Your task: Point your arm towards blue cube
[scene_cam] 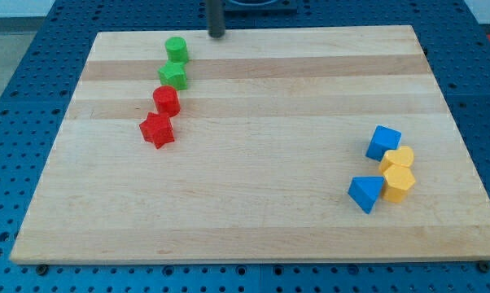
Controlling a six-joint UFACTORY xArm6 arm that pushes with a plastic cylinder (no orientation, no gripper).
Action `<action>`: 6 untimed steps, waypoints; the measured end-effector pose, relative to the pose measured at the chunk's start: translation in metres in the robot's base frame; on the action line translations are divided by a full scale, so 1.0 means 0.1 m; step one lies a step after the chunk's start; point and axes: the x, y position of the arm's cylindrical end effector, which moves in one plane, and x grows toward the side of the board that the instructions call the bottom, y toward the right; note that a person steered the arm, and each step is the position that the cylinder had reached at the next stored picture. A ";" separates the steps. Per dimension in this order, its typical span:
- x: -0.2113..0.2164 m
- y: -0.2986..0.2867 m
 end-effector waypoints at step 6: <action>0.23 -0.35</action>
